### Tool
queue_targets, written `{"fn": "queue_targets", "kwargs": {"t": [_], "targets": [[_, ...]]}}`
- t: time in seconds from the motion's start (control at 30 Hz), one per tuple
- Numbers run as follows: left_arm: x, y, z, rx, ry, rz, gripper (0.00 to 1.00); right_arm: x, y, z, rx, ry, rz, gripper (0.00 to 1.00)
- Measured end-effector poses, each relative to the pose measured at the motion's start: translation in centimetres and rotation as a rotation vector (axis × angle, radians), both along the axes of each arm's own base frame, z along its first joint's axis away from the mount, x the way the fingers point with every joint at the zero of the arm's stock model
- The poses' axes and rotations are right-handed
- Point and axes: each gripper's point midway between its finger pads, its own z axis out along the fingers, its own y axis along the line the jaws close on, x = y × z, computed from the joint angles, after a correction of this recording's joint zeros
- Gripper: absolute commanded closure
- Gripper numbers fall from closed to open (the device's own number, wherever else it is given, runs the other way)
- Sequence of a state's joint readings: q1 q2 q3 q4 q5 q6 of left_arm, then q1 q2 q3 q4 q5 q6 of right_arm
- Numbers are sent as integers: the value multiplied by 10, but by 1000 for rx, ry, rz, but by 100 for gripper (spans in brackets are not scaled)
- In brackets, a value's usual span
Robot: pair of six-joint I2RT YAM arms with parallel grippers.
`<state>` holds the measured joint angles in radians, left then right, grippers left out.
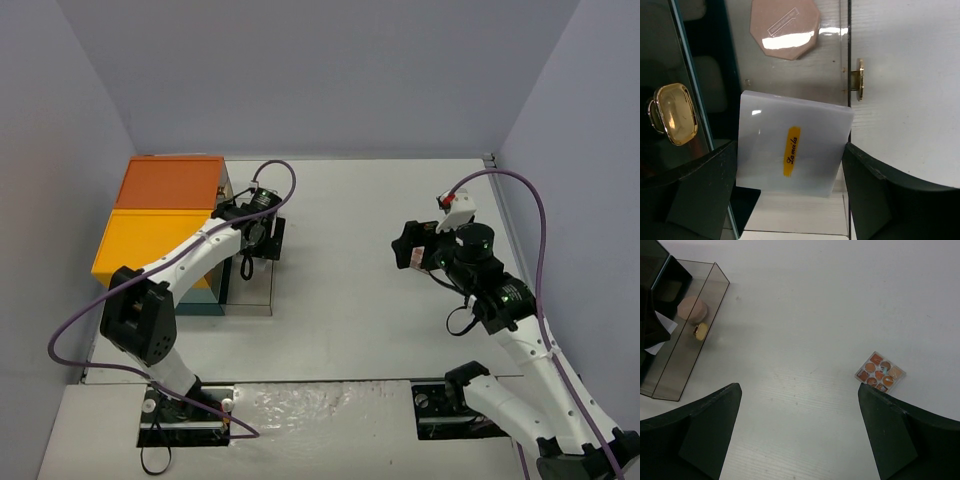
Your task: Organize the makeup
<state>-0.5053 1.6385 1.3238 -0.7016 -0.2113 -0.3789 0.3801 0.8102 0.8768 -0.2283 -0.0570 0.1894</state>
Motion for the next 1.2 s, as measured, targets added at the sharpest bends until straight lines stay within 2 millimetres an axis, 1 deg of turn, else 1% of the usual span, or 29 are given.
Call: {"fn": "queue_targets", "kwargs": {"t": [0.07,0.13,0.3,0.4,0.53,0.67,0.9,1.07,1.2], "targets": [[0,5,-3,4,6,14,31,0,0,-1,-1,3,0,0],[-1,9,-7,3,6,26,28,1,0,-1,1,5,-1,0],[-6,14,-16,3,24,49,23,2,-3,-6,7,18,-32,0],[-5,13,-17,-6,23,55,20,5,-7,-15,12,40,-75,0],[-6,12,-20,-13,24,64,19,10,-14,-35,11,93,-155,0],[-5,11,-20,-19,20,67,14,18,-23,-54,9,158,-251,0],[-4,9,-19,-32,18,69,9,28,-35,-83,8,249,-373,0],[-6,6,-20,-46,26,61,6,36,-56,-112,-9,335,-471,0],[-8,2,-16,-70,29,47,5,42,-74,-143,-34,426,-539,0]]}}
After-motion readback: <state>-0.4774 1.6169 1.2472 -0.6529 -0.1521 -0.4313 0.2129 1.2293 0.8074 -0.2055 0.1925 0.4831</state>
